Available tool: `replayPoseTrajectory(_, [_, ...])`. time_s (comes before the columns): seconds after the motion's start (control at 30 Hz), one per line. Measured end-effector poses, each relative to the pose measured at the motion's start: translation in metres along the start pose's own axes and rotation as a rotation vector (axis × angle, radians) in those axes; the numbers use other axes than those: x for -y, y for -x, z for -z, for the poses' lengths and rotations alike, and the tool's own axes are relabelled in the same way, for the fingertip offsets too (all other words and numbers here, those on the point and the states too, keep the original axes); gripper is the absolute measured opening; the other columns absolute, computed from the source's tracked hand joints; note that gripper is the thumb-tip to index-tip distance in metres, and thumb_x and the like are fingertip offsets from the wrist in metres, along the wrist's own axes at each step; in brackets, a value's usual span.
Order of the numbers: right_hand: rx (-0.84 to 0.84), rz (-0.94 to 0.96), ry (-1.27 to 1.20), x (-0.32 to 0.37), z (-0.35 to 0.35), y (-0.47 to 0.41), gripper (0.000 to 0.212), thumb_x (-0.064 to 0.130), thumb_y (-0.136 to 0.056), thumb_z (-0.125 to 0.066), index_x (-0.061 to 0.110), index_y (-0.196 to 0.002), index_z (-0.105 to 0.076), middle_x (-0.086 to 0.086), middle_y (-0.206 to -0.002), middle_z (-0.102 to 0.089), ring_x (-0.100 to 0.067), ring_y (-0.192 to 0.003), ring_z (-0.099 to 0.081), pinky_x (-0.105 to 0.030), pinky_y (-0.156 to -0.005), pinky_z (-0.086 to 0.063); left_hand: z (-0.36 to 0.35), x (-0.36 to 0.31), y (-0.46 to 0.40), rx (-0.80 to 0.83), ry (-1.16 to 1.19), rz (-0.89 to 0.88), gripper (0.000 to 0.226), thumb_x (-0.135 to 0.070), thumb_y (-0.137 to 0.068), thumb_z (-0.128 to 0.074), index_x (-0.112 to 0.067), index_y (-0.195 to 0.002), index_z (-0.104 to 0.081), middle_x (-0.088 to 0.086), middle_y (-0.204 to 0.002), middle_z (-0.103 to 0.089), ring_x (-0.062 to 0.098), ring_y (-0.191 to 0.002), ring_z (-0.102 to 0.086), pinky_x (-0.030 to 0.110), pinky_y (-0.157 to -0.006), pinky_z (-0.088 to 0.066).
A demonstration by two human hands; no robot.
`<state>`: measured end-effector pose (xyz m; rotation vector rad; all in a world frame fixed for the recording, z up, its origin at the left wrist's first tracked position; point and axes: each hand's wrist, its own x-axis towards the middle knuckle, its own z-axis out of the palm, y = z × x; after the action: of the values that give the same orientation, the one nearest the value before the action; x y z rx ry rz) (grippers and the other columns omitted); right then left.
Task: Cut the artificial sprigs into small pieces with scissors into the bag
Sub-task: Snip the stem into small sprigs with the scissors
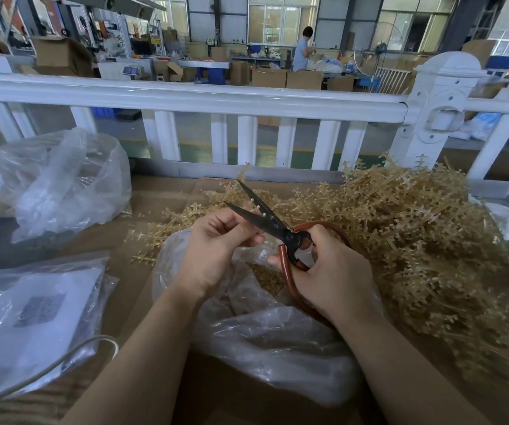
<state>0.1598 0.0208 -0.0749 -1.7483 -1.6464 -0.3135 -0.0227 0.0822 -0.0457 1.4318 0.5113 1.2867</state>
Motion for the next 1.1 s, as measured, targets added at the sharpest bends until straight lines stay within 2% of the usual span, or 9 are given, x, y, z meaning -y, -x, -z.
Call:
replayPoseTrajectory(0.3, [-0.011, -0.001, -0.038, 0.0007, 0.0009, 0.0014, 0.065, 0.097, -0.075, -0.038, 0.034, -0.085, -0.047, 0.016, -0.069, -0.059, -0.006, -0.061, -0.060, -0.028, -0.051, -0.052, 0.0001, 0.0006, 0.0002, 0.045, -0.002, 0.025, 0.039, 0.010, -0.091, -0.055, -0.019, -0.077, -0.077, 0.005, -0.076, -0.073, 0.015, -0.070, -0.068, 0.024, -0.073, -0.057])
replayPoseTrajectory(0.4, [-0.029, 0.015, -0.055, 0.0010, 0.0016, 0.0024, 0.067, 0.096, -0.076, -0.035, 0.031, -0.082, -0.050, 0.016, -0.066, -0.061, -0.004, -0.059, -0.060, -0.024, -0.050, -0.050, -0.0005, 0.0002, -0.0002, 0.052, 0.005, 0.013, 0.024, 0.009, -0.090, -0.056, -0.008, -0.085, -0.073, 0.008, -0.079, -0.072, 0.017, -0.071, -0.067, 0.025, -0.072, -0.056])
replayPoseTrajectory(0.5, [-0.054, 0.029, -0.052, 0.0021, 0.0019, 0.0036, 0.062, 0.092, -0.079, -0.042, 0.030, -0.078, -0.050, 0.015, -0.061, -0.059, -0.006, -0.054, -0.058, -0.018, -0.045, -0.040, -0.0005, 0.0010, 0.0003, 0.043, 0.006, 0.011, 0.016, 0.009, -0.090, -0.056, -0.001, -0.087, -0.069, 0.010, -0.079, -0.070, 0.018, -0.071, -0.066, 0.025, -0.072, -0.056])
replayPoseTrajectory(0.57, [-0.045, 0.025, -0.043, 0.0028, 0.0023, 0.0035, 0.064, 0.093, -0.078, -0.039, 0.031, -0.079, -0.050, 0.015, -0.062, -0.059, -0.005, -0.054, -0.057, -0.015, -0.046, -0.035, -0.0004, 0.0010, 0.0008, 0.044, -0.021, 0.004, 0.012, 0.009, -0.091, -0.056, 0.004, -0.090, -0.067, 0.010, -0.080, -0.070, 0.018, -0.071, -0.066, 0.024, -0.071, -0.055])
replayPoseTrajectory(0.83, [-0.020, -0.004, -0.023, 0.0013, 0.0000, 0.0029, 0.061, 0.091, -0.078, -0.042, 0.030, -0.082, -0.050, 0.014, -0.064, -0.060, -0.007, -0.058, -0.061, -0.031, -0.051, -0.053, -0.0027, -0.0008, 0.0014, 0.060, -0.034, 0.022, 0.009, 0.011, -0.089, -0.057, 0.008, -0.092, -0.065, 0.010, -0.081, -0.070, 0.017, -0.070, -0.066, 0.024, -0.070, -0.055])
replayPoseTrajectory(0.97, [-0.005, -0.012, -0.035, 0.0008, 0.0001, 0.0032, 0.063, 0.092, -0.077, -0.041, 0.030, -0.082, -0.050, 0.014, -0.064, -0.060, -0.009, -0.060, -0.062, -0.033, -0.052, -0.054, -0.0035, -0.0010, 0.0013, 0.054, 0.049, 0.064, 0.009, 0.001, -0.090, -0.057, 0.003, -0.098, -0.061, 0.020, -0.085, -0.069, 0.026, -0.072, -0.068, 0.035, -0.073, -0.059])
replayPoseTrajectory(1.03, [-0.011, -0.009, -0.028, 0.0003, -0.0001, 0.0035, 0.062, 0.091, -0.077, -0.041, 0.030, -0.081, -0.048, 0.013, -0.063, -0.059, -0.010, -0.058, -0.061, -0.033, -0.051, -0.052, -0.0041, -0.0010, 0.0015, 0.058, 0.034, 0.059, 0.012, 0.003, -0.092, -0.056, 0.000, -0.103, -0.061, 0.019, -0.086, -0.071, 0.030, -0.072, -0.069, 0.040, -0.074, -0.059])
replayPoseTrajectory(1.1, [-0.013, -0.008, -0.027, 0.0000, -0.0001, 0.0035, 0.062, 0.091, -0.078, -0.041, 0.030, -0.079, -0.046, 0.013, -0.062, -0.058, -0.011, -0.056, -0.060, -0.033, -0.049, -0.051, -0.0043, -0.0017, 0.0024, 0.060, 0.007, 0.040, 0.017, 0.006, -0.094, -0.054, -0.003, -0.107, -0.060, 0.018, -0.085, -0.073, 0.030, -0.073, -0.071, 0.040, -0.071, -0.061])
